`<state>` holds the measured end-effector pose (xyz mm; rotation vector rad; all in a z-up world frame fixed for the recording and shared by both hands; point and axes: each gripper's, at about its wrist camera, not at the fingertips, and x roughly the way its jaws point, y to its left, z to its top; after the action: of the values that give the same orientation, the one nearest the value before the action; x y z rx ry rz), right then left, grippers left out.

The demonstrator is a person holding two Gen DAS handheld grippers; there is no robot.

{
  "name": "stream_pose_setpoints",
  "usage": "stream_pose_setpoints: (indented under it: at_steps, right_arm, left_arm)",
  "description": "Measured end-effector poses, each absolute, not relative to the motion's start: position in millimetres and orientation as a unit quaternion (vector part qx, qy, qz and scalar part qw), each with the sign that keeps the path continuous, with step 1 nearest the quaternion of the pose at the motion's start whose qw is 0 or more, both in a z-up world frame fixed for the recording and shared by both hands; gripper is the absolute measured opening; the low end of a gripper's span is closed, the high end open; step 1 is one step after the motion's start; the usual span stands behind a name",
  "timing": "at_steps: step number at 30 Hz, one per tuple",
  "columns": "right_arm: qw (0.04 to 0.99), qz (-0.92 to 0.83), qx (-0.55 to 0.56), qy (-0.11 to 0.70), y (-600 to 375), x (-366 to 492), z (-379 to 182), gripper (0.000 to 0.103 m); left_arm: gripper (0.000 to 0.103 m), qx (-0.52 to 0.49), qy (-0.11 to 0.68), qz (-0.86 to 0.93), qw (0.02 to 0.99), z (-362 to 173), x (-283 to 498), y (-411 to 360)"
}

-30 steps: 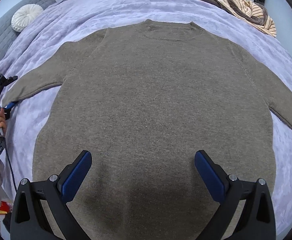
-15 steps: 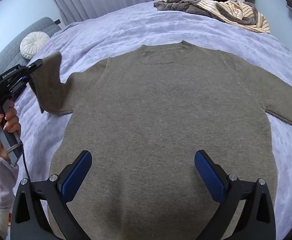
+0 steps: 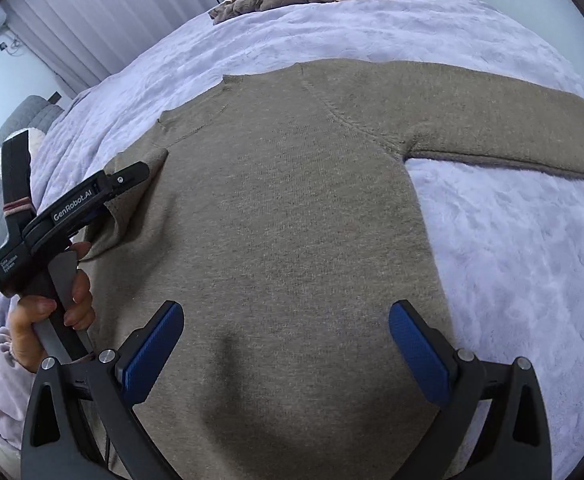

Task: Fold small clothes
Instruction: 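Fold the sleeve and side panel over the body with the left tool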

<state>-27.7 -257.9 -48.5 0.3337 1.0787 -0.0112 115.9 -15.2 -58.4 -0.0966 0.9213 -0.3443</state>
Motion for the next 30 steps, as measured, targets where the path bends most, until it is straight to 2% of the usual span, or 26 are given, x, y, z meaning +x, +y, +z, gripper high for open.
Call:
stream_pose_setpoints:
  at_steps: [8, 13, 15, 16, 17, 19, 23, 24, 26, 28, 29, 30]
  right_arm:
    - [0.881, 0.075, 0.003, 0.467, -169, 36, -17, 0.102]
    - [0.875, 0.113, -0.204, 0.424, -60, 74, -29, 0.101]
    - [0.858, 0.107, -0.281, 0.417, -27, 90, -51, 0.096]
    - [0.848, 0.101, -0.311, 0.416, -15, 98, -62, 0.085]
    - [0.839, 0.091, -0.334, 0.419, -8, 106, -73, 0.054]
    - [0.84, 0.094, -0.299, 0.443, -15, 122, -74, 0.004]
    - [0.896, 0.086, -0.01, 0.435, -111, 135, -35, 0.004]
    - [0.897, 0.081, 0.062, 0.43, -141, 135, -34, 0.004]
    - [0.875, 0.058, 0.206, 0.435, -204, 130, -49, 0.006]
    - [0.838, 0.049, 0.296, 0.456, -244, 125, -74, 0.016]
    - [0.82, 0.039, 0.331, 0.466, -261, 119, -86, 0.031]
    - [0.812, 0.038, 0.355, 0.463, -272, 112, -94, 0.037]
  left_arm:
    - [0.09, -0.093, 0.414, -0.044, 0.905, -54, 92, 107]
    - [0.09, -0.137, 0.46, 0.006, 0.877, -81, 101, 162]
    - [0.09, -0.141, 0.473, 0.01, 0.87, -92, 105, 167]
    - [0.09, -0.142, 0.478, 0.007, 0.867, -97, 108, 165]
    - [0.09, -0.143, 0.481, 0.006, 0.865, -100, 109, 164]
    - [0.09, -0.138, 0.48, 0.007, 0.866, -103, 109, 161]
    - [0.09, -0.134, 0.479, 0.004, 0.867, -105, 111, 159]
    - [0.096, -0.135, 0.478, 0.001, 0.868, -105, 111, 158]
    - [0.099, -0.129, 0.476, 0.0, 0.87, -104, 112, 155]
    - [0.099, -0.12, 0.478, 0.002, 0.87, -103, 112, 152]
    - [0.099, -0.12, 0.477, 0.004, 0.871, -100, 112, 153]
    - [0.099, -0.123, 0.475, 0.003, 0.871, -97, 113, 154]
